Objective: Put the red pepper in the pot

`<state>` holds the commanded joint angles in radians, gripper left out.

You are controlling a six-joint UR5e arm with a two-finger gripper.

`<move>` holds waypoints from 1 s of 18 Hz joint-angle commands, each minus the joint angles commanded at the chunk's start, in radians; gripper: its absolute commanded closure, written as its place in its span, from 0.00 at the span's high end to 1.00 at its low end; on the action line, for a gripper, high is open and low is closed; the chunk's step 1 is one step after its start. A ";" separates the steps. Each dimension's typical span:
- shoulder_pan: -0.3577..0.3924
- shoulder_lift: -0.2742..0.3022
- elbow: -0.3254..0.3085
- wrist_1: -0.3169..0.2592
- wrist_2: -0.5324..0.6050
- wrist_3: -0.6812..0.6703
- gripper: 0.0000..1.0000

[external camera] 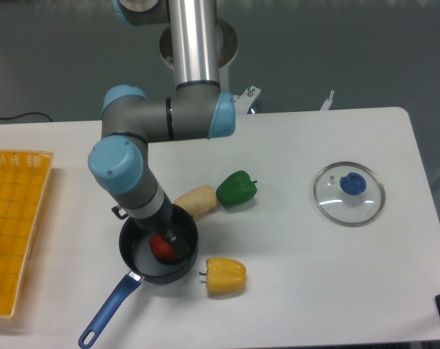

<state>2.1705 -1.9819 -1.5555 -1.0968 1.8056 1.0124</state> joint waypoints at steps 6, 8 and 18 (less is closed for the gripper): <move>0.092 0.009 0.002 0.008 -0.086 0.014 1.00; 0.136 0.012 0.002 -0.001 -0.135 0.035 1.00; 0.325 0.008 0.021 -0.031 -0.212 0.510 1.00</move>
<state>2.4955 -1.9741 -1.5340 -1.1275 1.5938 1.5227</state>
